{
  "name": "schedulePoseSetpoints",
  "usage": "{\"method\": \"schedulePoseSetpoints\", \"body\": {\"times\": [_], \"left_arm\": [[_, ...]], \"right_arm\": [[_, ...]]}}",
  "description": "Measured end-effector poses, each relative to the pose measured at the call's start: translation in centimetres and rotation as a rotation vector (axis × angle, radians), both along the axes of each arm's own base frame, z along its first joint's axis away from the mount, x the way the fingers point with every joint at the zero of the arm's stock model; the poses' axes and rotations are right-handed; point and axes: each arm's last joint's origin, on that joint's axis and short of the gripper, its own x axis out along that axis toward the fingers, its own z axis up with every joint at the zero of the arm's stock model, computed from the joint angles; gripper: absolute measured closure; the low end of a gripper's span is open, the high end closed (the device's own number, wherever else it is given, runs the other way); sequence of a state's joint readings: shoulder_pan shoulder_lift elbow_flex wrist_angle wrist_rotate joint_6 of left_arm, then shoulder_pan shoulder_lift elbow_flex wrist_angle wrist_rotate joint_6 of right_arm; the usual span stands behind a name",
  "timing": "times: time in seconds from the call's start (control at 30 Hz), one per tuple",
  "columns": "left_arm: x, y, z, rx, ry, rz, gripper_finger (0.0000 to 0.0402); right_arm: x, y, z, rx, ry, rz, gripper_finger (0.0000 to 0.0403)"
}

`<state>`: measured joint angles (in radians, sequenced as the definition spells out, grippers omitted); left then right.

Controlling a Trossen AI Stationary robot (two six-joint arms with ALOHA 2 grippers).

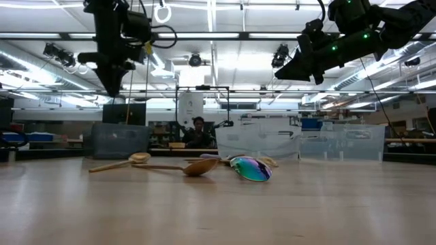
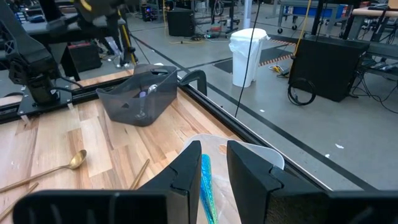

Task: Sort silverware by color (type)
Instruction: Put the purple spoon into the black bin

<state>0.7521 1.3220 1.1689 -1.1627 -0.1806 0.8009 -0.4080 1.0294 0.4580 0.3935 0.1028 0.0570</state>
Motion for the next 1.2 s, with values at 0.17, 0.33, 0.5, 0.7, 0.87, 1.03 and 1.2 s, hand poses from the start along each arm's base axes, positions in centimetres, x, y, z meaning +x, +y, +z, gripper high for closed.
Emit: {"method": "schedulePoseSetpoints", "body": {"times": [0.17,0.33,0.5,0.7,0.87,1.03,1.2], "left_arm": [[-0.3,-0.1,-1.9,-0.001,0.051,0.009,0.0345],[-0.6,-0.1,-3.8,0.042,0.119,0.003,0.0345],[-0.8,-0.1,-5.2,0.093,0.181,0.003,0.0345],[-1.0,-0.1,-6.1,0.116,0.196,0.028,0.0345],[-1.1,-0.1,-6.8,0.127,0.203,0.032,0.0345],[-0.5,-0.2,-7.0,0.160,0.203,0.018,0.0345],[0.3,-0.2,-8.0,0.153,0.260,-0.023,0.0345]], "right_arm": [[0.0,0.0,0.0,0.000,0.000,0.000,0.0315],[0.0,0.0,0.0,0.000,0.000,0.001,0.0315],[0.0,0.0,0.0,0.000,-0.001,0.000,0.0315],[0.0,0.0,0.0,0.002,-0.003,-0.001,0.0315],[0.0,0.0,0.0,0.002,-0.004,0.000,0.0315],[0.0,0.0,0.1,-0.001,-0.015,0.000,0.0315],[0.0,0.0,0.1,0.004,-0.018,-0.001,0.0315]]}}
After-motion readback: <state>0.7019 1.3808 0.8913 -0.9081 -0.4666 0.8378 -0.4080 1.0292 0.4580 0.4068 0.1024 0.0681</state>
